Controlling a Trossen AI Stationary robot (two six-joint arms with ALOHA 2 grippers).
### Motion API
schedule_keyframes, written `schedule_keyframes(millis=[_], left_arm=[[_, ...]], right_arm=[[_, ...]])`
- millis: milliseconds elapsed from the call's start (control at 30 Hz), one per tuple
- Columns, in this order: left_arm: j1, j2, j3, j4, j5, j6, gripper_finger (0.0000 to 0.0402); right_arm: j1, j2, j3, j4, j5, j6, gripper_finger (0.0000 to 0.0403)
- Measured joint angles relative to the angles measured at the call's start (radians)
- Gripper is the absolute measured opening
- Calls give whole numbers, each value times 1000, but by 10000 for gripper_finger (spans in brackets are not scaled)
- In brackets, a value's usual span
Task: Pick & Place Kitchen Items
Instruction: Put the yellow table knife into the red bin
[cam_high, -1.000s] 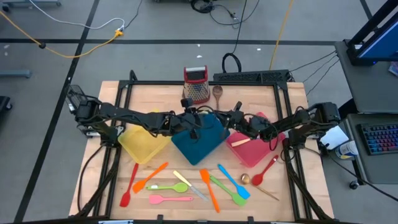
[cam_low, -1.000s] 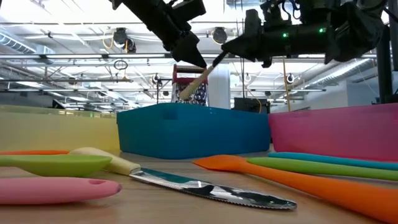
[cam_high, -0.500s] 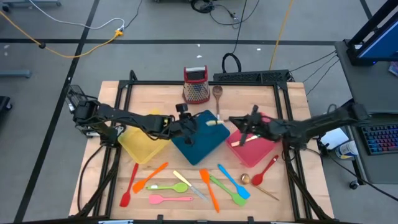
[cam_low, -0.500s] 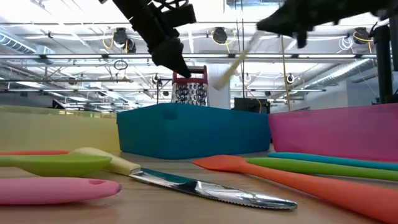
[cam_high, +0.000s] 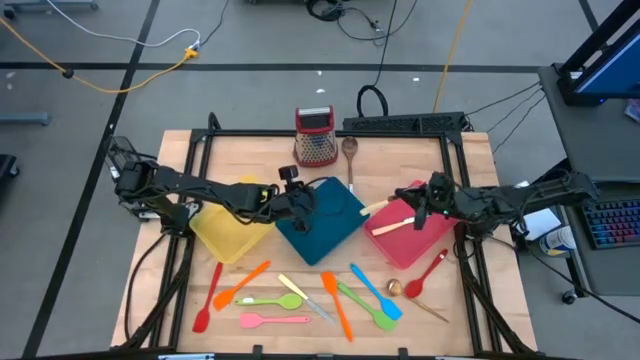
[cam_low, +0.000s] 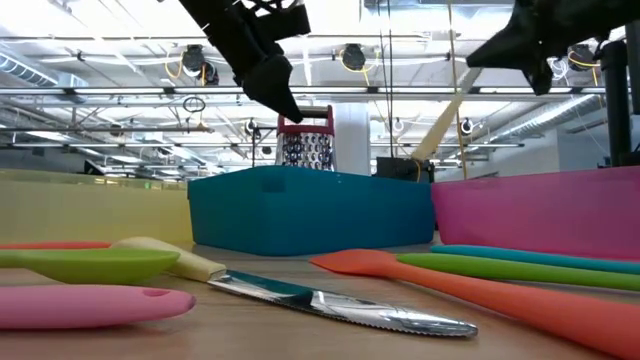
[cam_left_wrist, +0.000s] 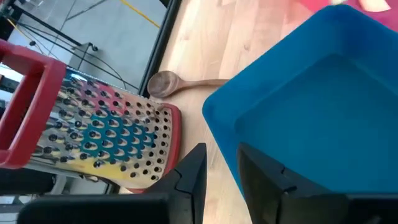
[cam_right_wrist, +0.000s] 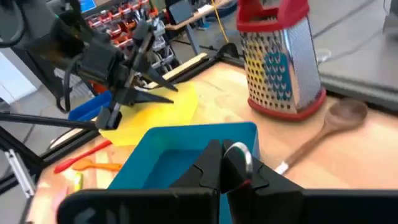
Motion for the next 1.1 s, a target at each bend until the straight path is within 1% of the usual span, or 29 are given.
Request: schedule_keyframes(millis=[100, 233, 300, 400, 500, 567, 667, 767, 867, 1000, 1100], left_arm=[[0, 0, 0, -30, 0, -14, 93], [0, 0, 0, -59, 0, -37, 93], [0, 0, 0, -64, 0, -45, 93], [0, 0, 0, -78, 0, -44, 93], [0, 0, 0, -93, 0, -44, 93], [0, 0, 0, -113, 0, -46, 93], [0, 0, 0, -133, 0, -69, 93], [0, 0, 0, -151, 0, -91, 93], [0, 0, 0, -150, 0, -112, 93], [0, 0, 0, -153, 0, -111, 93], [0, 0, 0, -151, 1, -111, 93]], right_arm=[[0, -44, 0, -119, -44, 83, 0], [0, -83, 0, -326, -48, 249, 0], [0, -94, 0, -409, -48, 308, 0], [0, -114, 0, -480, -48, 358, 0], [0, -127, 0, -530, -50, 371, 0], [-1, -123, -4, -542, -74, 414, 0], [0, -116, -55, -490, -101, 453, 0], [-1, -111, -149, -370, -96, 487, 0], [-2, -112, -248, -211, -105, 499, 1], [-3, -115, -341, -32, -211, 447, 7], [-3, -115, -365, -7, -275, 433, 9]])
